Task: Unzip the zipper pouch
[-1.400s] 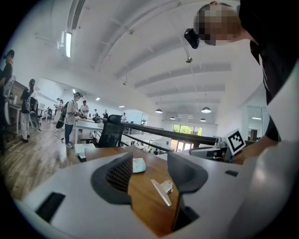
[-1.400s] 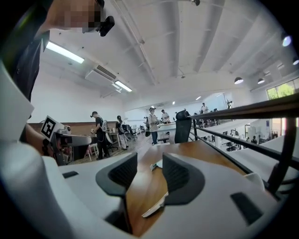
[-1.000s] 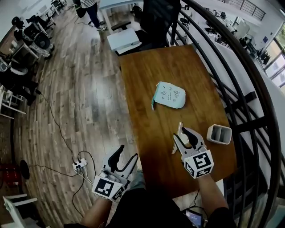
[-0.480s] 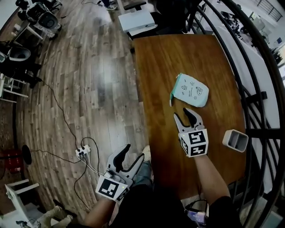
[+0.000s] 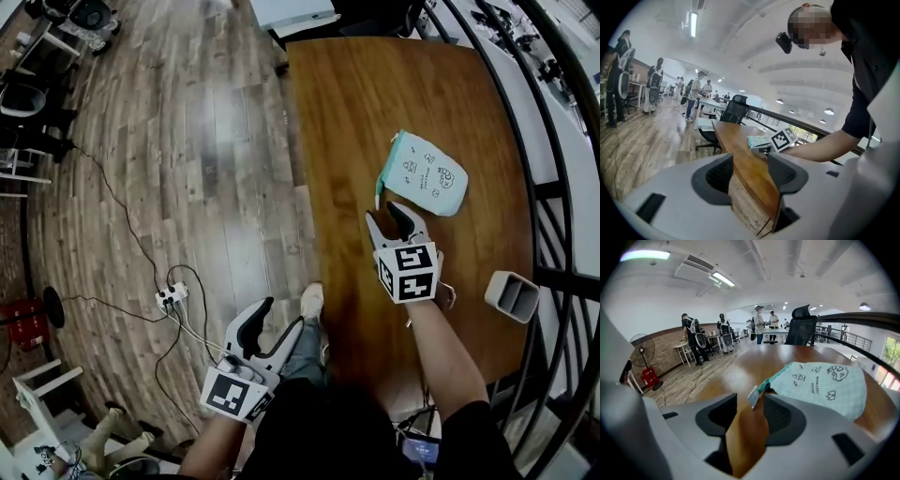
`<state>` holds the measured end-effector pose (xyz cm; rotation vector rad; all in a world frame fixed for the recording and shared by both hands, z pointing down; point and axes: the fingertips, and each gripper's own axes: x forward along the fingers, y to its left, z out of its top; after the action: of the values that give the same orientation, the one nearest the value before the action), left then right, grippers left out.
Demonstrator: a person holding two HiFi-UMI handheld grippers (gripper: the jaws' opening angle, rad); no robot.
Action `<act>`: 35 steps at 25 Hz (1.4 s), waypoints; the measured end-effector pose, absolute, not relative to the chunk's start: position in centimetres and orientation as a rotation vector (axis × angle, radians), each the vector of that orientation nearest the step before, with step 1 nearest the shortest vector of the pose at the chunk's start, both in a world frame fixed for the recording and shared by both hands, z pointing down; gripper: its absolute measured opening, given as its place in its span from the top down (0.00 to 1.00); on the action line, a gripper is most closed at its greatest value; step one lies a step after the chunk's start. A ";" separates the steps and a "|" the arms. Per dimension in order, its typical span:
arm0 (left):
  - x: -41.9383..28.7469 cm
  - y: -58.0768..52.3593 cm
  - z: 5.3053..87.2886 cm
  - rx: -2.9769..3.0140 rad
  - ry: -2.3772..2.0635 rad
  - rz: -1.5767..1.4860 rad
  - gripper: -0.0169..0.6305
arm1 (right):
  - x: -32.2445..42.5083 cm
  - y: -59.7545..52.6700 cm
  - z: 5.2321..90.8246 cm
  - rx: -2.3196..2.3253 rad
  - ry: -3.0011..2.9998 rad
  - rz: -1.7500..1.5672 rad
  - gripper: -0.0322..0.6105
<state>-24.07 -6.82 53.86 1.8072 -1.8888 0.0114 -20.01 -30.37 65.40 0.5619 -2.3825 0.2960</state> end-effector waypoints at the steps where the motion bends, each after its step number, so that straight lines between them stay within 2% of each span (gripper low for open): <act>1: -24.4 -6.7 54.0 1.796 -1.894 0.011 0.61 | -20.4 -30.5 65.6 0.571 -2.379 0.305 0.68; 5: -25.0 -5.9 54.6 1.772 -1.904 0.023 0.61 | -20.4 -31.4 66.2 0.664 -2.338 0.314 0.70; 8: -25.2 -5.7 54.4 1.765 -1.917 0.028 0.61 | -20.1 -32.0 66.4 0.702 -2.296 0.289 0.82; 9: -25.2 -5.7 54.4 1.762 -1.920 0.029 0.61 | -19.9 -32.1 66.4 0.701 -2.287 0.292 0.92; 10: -25.1 -5.6 54.4 1.761 -1.920 0.030 0.61 | -19.8 -32.0 66.4 0.697 -2.284 0.310 0.93; 19: -23.2 -6.8 53.1 1.825 -1.896 0.018 0.61 | -17.9 -31.2 59.7 0.664 -2.419 0.313 0.94; 35: -16.9 -7.8 48.6 2.056 -1.811 0.004 0.61 | -8.0 -30.3 43.8 0.773 -2.704 0.253 0.94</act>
<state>-16.89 -7.80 48.55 2.0565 -1.8107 0.0037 -8.02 -30.30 43.79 0.7735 -2.7040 0.2534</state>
